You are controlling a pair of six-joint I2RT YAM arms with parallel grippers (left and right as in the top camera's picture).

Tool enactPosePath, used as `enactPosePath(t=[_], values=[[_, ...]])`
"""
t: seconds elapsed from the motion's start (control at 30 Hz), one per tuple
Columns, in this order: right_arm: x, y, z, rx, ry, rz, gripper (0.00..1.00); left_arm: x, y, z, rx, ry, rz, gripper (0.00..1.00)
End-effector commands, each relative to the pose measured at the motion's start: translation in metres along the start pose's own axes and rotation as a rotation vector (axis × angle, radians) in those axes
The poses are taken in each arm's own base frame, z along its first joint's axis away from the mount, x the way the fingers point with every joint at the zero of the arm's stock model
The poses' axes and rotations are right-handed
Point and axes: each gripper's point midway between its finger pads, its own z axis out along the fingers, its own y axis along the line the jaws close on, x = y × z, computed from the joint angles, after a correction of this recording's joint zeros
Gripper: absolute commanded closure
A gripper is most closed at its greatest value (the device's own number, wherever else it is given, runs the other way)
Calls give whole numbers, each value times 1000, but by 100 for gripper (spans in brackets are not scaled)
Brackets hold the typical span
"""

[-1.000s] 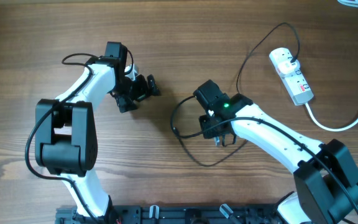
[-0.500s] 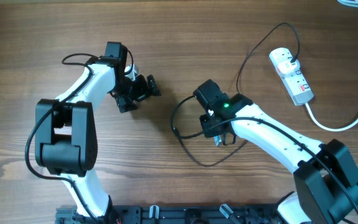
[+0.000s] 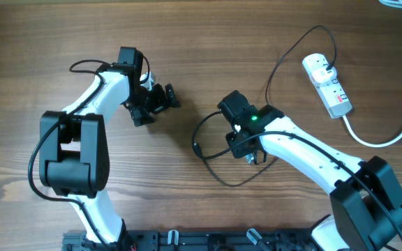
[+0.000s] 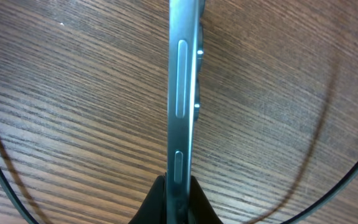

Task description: Plug charger to phone and switch on socket

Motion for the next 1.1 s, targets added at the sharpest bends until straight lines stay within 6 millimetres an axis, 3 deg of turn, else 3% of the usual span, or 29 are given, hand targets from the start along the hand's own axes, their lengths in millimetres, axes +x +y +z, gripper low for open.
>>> enactPosePath(t=[0.0,0.17,0.27,0.37,0.53,0.63,0.77,1.07], values=[[-7,-3,-6,12,-27,-5,96,5,9,3,-34,7,-11,0],[-31,18,-27,-103,-76,-2,96,11,-30,-2,196,61,73,0],[-41,25,-43,-150,-90,1,96,16,-69,-19,457,91,180,0],[-48,34,-58,-262,-105,-3,96,15,-89,-40,638,93,240,0],[-57,41,-88,-544,-143,22,96,17,-91,-65,795,77,334,0],[-67,49,-128,-835,-224,8,96,25,-96,-91,965,53,432,0],[-80,54,-165,-1072,-309,-3,96,25,-99,-115,1108,11,472,0],[-115,52,-184,-1122,-388,108,96,31,-102,-132,1157,-10,492,0]])
